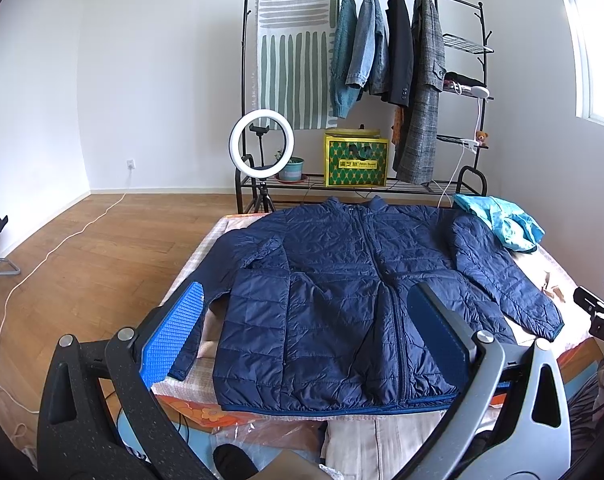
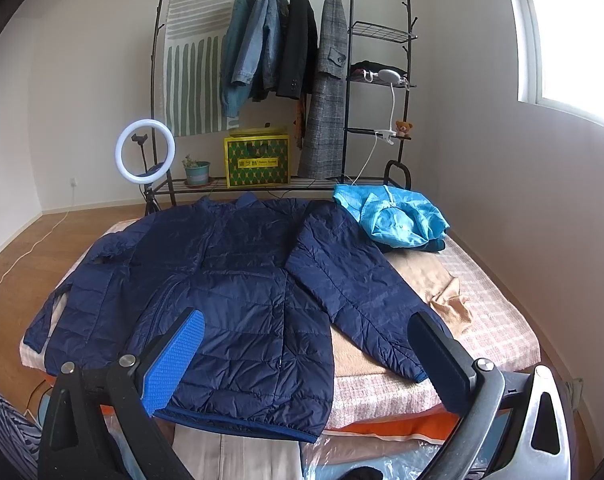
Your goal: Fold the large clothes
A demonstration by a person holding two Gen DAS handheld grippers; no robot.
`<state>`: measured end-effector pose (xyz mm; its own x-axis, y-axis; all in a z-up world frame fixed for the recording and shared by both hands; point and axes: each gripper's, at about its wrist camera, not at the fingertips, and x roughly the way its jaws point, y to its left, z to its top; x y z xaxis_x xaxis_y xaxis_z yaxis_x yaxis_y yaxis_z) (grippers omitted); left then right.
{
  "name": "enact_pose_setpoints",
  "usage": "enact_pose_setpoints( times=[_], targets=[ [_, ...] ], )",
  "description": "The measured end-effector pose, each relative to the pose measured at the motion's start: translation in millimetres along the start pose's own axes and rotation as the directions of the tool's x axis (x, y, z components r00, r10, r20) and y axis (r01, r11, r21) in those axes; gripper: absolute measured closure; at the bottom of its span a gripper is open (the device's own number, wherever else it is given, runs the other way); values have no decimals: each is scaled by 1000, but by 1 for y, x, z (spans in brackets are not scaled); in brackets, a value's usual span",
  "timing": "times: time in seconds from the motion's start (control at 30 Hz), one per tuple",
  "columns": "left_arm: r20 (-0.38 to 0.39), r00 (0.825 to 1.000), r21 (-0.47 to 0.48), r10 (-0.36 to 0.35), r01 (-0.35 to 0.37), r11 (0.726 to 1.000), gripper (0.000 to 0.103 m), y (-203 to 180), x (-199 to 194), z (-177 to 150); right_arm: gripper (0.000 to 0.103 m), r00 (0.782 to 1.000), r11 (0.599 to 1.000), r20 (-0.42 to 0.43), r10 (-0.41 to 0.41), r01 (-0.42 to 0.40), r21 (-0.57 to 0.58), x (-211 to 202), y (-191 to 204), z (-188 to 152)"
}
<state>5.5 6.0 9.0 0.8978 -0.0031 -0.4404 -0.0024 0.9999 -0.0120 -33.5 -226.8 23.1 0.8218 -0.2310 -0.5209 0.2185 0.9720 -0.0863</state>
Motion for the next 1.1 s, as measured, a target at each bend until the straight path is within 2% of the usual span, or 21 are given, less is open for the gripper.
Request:
enact_pose_setpoints(
  times=[1.1],
  targets=[
    [3, 1000, -3, 0, 0, 1000, 0, 6, -2, 4, 0, 1000, 1000, 4, -4, 4, 7, -2, -3, -1]
  ],
)
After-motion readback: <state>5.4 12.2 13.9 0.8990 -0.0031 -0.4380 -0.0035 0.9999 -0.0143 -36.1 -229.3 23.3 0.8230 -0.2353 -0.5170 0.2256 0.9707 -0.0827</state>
